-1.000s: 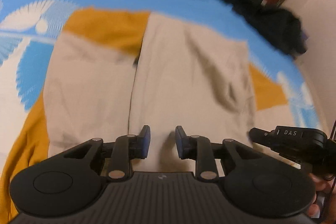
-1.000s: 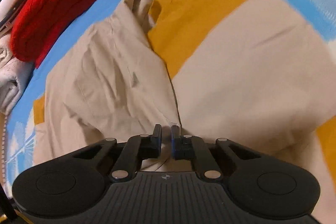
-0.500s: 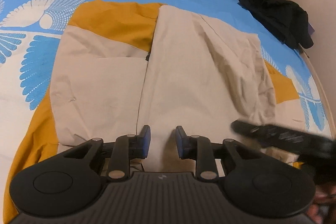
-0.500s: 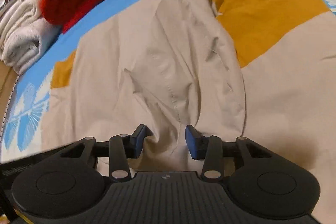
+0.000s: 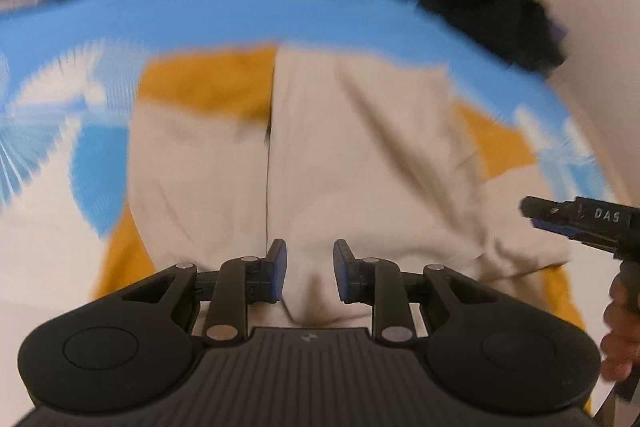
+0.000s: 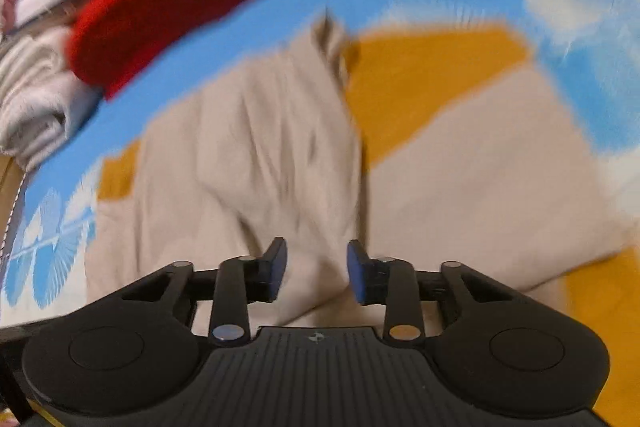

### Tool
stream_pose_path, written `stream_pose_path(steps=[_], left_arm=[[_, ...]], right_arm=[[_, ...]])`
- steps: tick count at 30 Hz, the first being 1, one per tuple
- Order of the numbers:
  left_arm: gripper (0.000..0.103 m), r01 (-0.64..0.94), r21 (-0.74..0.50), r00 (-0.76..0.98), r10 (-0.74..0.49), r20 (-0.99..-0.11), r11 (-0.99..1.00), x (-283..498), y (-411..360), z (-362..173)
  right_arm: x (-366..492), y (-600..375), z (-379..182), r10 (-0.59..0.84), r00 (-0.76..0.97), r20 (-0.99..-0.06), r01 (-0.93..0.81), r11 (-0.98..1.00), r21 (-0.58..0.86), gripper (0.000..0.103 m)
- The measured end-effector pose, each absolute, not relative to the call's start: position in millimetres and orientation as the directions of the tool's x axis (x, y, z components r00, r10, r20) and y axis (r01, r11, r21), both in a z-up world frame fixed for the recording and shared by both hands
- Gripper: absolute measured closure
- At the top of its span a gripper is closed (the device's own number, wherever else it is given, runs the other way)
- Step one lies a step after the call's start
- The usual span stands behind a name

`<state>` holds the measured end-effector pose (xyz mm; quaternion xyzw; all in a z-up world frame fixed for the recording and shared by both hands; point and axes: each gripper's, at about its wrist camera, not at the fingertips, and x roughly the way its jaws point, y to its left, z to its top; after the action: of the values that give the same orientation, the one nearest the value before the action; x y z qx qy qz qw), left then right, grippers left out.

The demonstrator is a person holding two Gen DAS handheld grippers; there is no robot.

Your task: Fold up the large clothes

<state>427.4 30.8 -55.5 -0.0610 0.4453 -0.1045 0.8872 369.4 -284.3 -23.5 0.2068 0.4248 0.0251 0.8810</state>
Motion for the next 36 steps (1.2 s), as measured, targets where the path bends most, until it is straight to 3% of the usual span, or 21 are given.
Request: stream_pose_path(steps=[5, 10, 14, 18, 21, 24, 30, 36], left_arm=[[0.075, 0.166, -0.174, 0.688, -0.241, -0.684, 0.971, 363, 55, -10], [0.075, 0.153, -0.157, 0.71, -0.219, -0.669, 0.976, 290, 73, 9], [0.075, 0.185, -0.157, 0.701, -0.242, -0.671, 0.97, 219, 89, 0], [0.075, 0.179, -0.162, 0.66, -0.241, -0.711, 0.97, 164, 105, -38], [0.076, 0.116, -0.149, 0.578, -0.189, -0.794, 0.982, 152, 119, -65], [0.075, 0.09, -0.114, 0.563, -0.145, -0.814, 0.989, 148, 130, -76], [0.064, -0.102, -0.16, 0.438, -0.1, -0.893, 0.982, 153, 166, -103], [0.061, -0.122, -0.127, 0.365, -0.075, -0.928, 0.984, 155, 177, -119]], right_arm=[[303, -341, 55, 0.133, 0.795, -0.592, 0.165, 0.892, 0.422, 0.064], [204, -388, 88, 0.045, 0.857, -0.513, 0.219, 0.869, 0.443, 0.056], [136, -419, 69, 0.015, 0.807, -0.591, 0.281, 0.87, 0.405, 0.055], [100, -434, 13, 0.047, 0.681, -0.73, 0.339, 0.865, 0.371, 0.052], [87, -440, -25, 0.045, 0.587, -0.808, 0.357, 0.882, 0.308, 0.052], [80, -441, -60, 0.041, 0.501, -0.865, 0.369, 0.893, 0.257, 0.052], [78, -437, -98, 0.022, 0.389, -0.921, 0.404, 0.894, 0.192, 0.052], [71, -433, -109, 0.04, 0.366, -0.93, 0.393, 0.899, 0.193, 0.043]])
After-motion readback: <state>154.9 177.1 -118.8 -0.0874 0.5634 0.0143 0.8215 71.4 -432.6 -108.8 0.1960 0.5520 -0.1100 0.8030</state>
